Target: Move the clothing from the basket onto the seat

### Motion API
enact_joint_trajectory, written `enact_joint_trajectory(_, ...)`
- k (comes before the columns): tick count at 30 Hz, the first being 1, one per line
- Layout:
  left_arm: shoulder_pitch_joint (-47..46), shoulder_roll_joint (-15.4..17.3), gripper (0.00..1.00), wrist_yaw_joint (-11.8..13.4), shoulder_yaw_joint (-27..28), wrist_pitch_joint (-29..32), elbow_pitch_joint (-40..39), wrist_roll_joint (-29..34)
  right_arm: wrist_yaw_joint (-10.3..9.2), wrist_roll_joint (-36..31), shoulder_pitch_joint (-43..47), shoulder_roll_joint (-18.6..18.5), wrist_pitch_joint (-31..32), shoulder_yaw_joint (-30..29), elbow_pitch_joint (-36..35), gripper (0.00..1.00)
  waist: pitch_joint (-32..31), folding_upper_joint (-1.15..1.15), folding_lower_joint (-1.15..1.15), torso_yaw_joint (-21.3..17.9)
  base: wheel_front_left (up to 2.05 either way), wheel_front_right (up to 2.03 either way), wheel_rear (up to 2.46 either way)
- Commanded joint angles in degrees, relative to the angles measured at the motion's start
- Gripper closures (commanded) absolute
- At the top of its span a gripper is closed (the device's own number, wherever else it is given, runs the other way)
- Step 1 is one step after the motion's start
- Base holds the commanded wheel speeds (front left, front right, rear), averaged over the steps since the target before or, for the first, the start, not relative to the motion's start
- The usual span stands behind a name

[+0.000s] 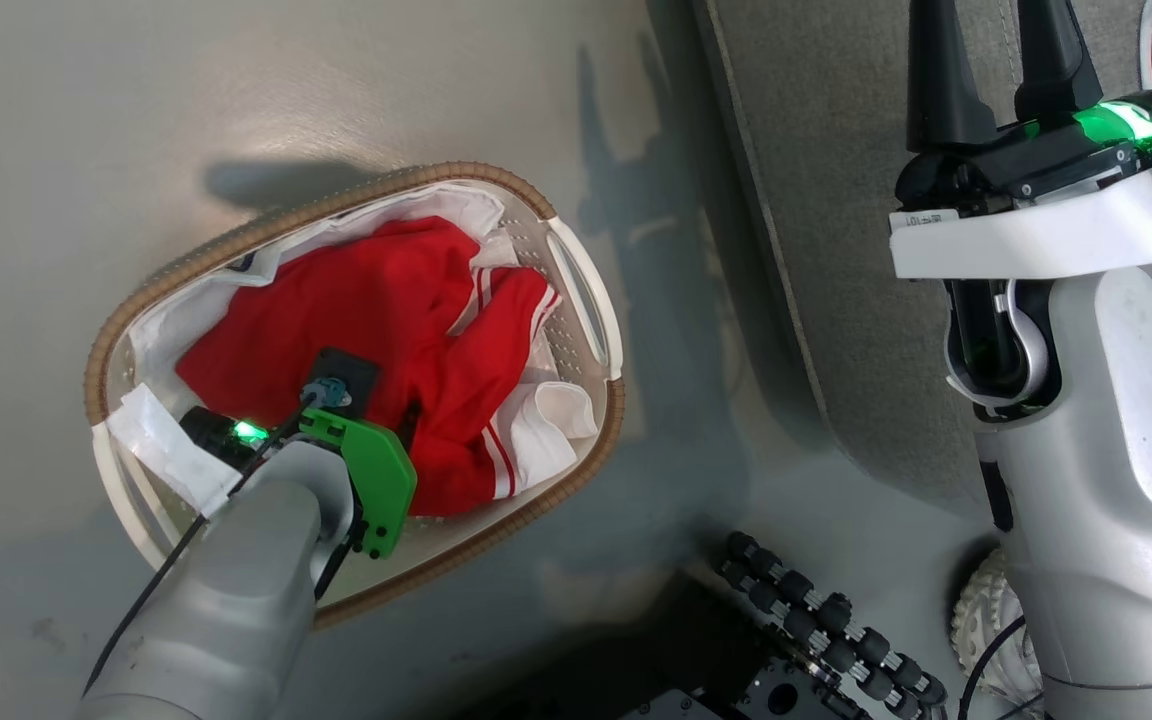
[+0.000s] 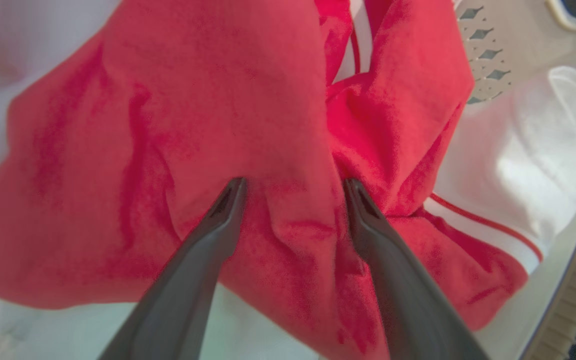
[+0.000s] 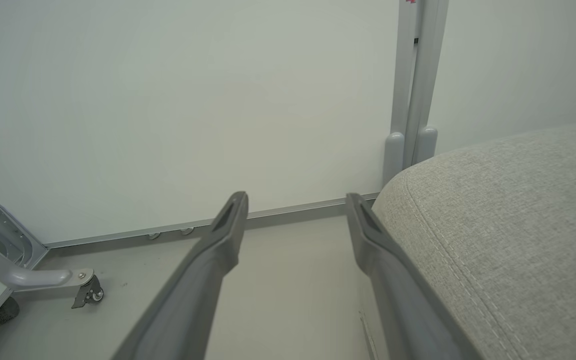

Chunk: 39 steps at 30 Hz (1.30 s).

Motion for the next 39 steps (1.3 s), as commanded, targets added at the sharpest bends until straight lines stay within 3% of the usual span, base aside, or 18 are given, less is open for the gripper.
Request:
enact_joint_trajectory(1,-1.7,0.8,0.00,-0.1,-0.1,0.1,1.1,0.4,-0.05,0.0,-0.3,0.1,0.0,0.0,-0.2,0.00,2.3,0.21,-0.01,-2.0,0.00,0.00,0.00)
enact_joint_trajectory(5,-3.4,0.3,0.00,0.5,-1.3,-0.2,4.2,1.3,-0.06,0.2,0.0,0.1,0.0,0.3,0.0,0.00,2.3,0.21,-0.01,-2.1,0.00,0.00,0.00)
enact_joint_trajectory(6,-3.3,0.2,0.37,0.5,-1.4,-0.4,4.5,1.3,-0.06,0.9,0.1,0.1,0.0,0.3,0.2,0.00,2.0,0.21,-0.01,-2.1,0.00,0.00,0.00)
enact_joint_trajectory(7,-3.2,0.0,1.00,0.4,-1.5,-0.6,4.8,1.0,-0.06,1.1,0.3,0.1,0.0,0.3,0.4,0.00,1.7,0.21,-0.01,-2.1,0.00,0.00,0.00)
enact_joint_trajectory(15,-0.8,-1.6,1.00,0.0,-1.8,-3.1,5.9,-0.6,-0.06,0.1,1.6,0.0,0.0,0.1,2.8,0.00,-3.7,0.21,-0.01,-0.5,0.00,0.00,0.00)
enact_joint_trajectory(26,4.8,-4.2,1.00,-0.2,-1.4,-9.1,3.1,-4.0,-0.06,-7.0,7.9,-0.1,0.0,0.7,8.4,0.00,-18.2,0.21,-0.01,6.0,0.00,0.00,0.00)
enact_joint_trajectory(31,8.0,-4.5,1.00,-0.1,-1.3,-9.6,-2.6,-5.2,-0.06,-9.1,12.8,-0.1,0.0,-0.9,10.9,0.00,-25.6,0.21,-0.01,10.2,0.00,0.00,0.00)
enact_joint_trajectory(39,15.3,-4.4,1.00,0.7,3.4,-9.5,-16.7,-0.9,-0.06,-12.5,21.0,-0.1,0.0,-4.0,13.2,0.00,-35.4,0.21,-0.01,16.9,0.00,0.00,0.00)
